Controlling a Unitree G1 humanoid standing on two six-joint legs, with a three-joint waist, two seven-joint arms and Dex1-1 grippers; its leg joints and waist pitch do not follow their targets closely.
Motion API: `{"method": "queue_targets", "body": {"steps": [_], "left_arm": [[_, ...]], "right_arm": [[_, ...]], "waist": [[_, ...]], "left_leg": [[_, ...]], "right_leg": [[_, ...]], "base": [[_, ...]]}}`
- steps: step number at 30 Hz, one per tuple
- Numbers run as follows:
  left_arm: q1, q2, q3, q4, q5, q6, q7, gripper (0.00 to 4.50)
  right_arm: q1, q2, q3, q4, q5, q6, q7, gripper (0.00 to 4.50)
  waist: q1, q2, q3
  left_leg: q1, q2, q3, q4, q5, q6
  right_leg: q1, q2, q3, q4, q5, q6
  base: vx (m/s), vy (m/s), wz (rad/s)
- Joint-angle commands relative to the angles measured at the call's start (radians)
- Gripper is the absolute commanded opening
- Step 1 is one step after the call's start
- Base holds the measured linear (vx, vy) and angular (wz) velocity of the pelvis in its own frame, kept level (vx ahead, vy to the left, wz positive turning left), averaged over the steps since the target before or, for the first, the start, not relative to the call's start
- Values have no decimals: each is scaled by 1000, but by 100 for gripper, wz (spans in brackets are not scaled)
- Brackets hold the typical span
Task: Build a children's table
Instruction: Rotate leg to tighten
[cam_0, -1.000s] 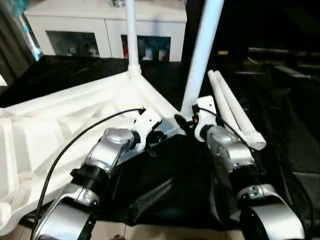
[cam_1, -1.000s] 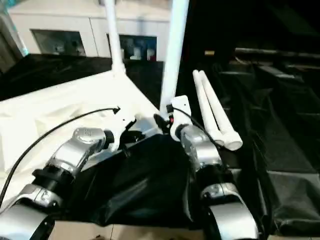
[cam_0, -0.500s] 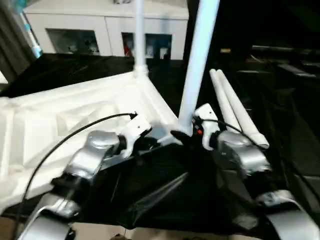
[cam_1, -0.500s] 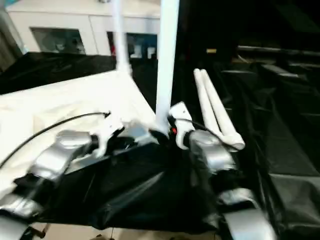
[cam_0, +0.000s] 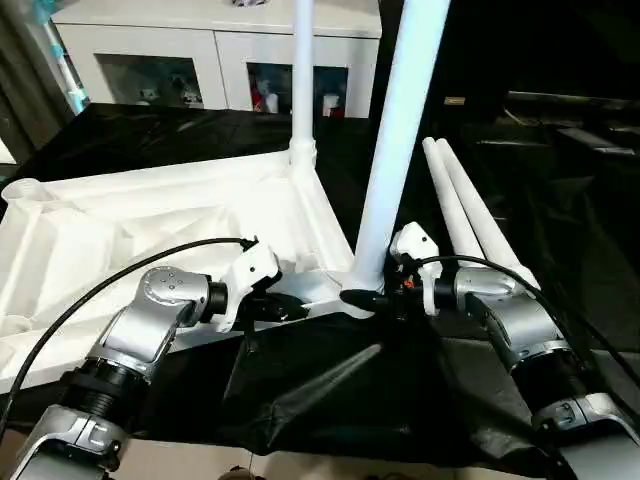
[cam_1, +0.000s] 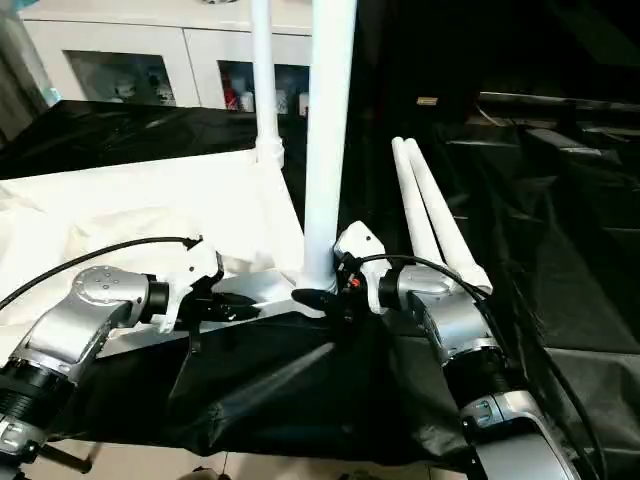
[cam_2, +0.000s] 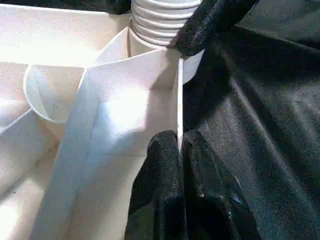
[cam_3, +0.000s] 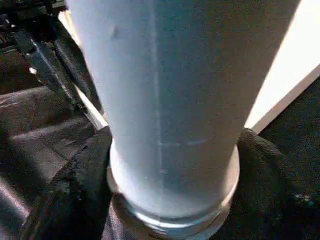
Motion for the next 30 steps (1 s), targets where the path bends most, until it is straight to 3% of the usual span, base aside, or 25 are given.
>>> {"method": "queue_targets", "body": {"steps": [1, 4, 5, 7, 11, 15, 19, 22, 26, 30], "left_arm": [[10, -20, -1, -38, -51, -8, -39, 0], [-1, -44, 0, -14, -24, -10, 22, 0], [-23, -75, 0, 32, 14, -14, 103, 0], [-50, -114, 5, 81, 40, -19, 181, 0], [-115, -204, 10, 161, 72, 9, 319, 0], [-163, -278, 19, 217, 83, 19, 416, 0], [-168, -300, 10, 228, 96, 1, 410, 0], [-160, -291, 8, 221, 94, -5, 387, 0], [-130, -250, -2, 179, 77, -20, 312, 0], [-61, -152, -20, 81, 40, -45, 137, 0]], "right_arm": [[13, 1, -16, -9, 13, 23, -38, 306], [13, 29, -27, 17, -5, 23, -117, 282], [-6, 73, -53, 91, -32, 21, -252, 282], [-20, 116, -76, 152, -42, 29, -360, 278], [-45, 210, -120, 229, -31, 52, -528, 273], [-75, 279, -112, 275, -44, 32, -628, 272], [-103, 321, -116, 296, -39, 17, -617, 272], [-114, 318, -126, 295, -25, 22, -579, 342], [-107, 275, -100, 262, -44, -2, -514, 345], [-60, 150, -47, 149, -34, -24, -264, 345]], "waist": [[3, -7, -79], [1, -6, -80], [-1, -10, -80], [-6, -5, -77], [-10, -3, -71], [-10, -3, -74], [-8, 0, -78], [-8, 1, -77], [-9, -1, -81], [-6, -3, -82]], "left_leg": [[6, 19, 0, -64, -204, 32], [7, 18, 0, -64, -197, 27], [6, 17, 0, -63, -199, 23], [10, 15, -3, -66, -226, 0], [19, 14, -3, -69, -292, -15], [25, 12, -7, -70, -328, -20], [19, 10, -7, -70, -311, -5], [19, 12, -7, -71, -316, -1], [14, 15, -7, -72, -290, 9], [11, 17, -3, -69, -255, 34]], "right_leg": [[58, -56, 45, -72, -249, -207], [57, -56, 44, -72, -242, -211], [57, -55, 44, -73, -252, -208], [55, -57, 43, -80, -310, -193], [46, -57, 42, -94, -408, -166], [49, -59, 40, -102, -454, -142], [51, -59, 41, -99, -422, -145], [51, -58, 40, -99, -417, -145], [55, -60, 42, -91, -355, -162], [59, -59, 43, -86, -302, -180]], "base": [[0, 0, 0], [0, 0, 0], [0, 0, 0], [0, 0, 0], [0, 0, 0], [0, 0, 0], [0, 0, 0], [0, 0, 0], [0, 0, 0], [0, 0, 0]]}}
